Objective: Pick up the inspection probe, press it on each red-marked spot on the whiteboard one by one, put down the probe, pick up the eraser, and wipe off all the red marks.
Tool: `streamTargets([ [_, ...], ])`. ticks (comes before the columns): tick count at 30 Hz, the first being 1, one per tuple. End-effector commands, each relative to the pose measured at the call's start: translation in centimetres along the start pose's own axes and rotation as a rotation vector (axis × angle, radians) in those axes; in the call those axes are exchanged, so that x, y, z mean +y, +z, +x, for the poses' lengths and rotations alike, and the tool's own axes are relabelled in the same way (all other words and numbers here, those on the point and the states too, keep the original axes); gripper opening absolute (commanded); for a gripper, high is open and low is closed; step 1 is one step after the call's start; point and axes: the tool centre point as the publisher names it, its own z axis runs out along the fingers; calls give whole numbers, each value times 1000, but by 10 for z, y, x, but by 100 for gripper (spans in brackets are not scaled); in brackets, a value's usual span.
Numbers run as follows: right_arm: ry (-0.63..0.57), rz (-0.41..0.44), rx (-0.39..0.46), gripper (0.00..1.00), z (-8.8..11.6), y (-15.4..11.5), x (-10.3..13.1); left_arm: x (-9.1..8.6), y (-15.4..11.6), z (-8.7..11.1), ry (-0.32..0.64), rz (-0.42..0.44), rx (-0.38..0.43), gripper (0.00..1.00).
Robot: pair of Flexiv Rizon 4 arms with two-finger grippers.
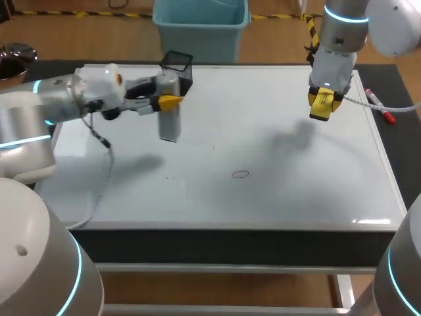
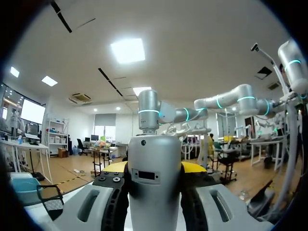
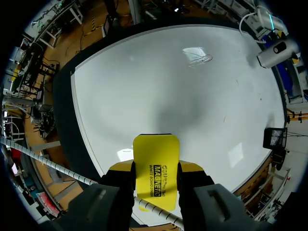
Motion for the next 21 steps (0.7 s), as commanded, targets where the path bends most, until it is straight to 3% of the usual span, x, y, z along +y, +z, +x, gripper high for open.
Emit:
streamTargets([
  [1, -2, 1, 3, 0, 0, -1, -1, -12, -37, 0, 1, -12, -47, 0],
  [9, -2, 1, 3, 0, 0, -1, -1, -19, -71, -11, 8, -15, -84, 0],
  [21, -2, 1, 3, 0, 0, -1, -1, -23, -87, -20, 24, 2, -95, 0],
])
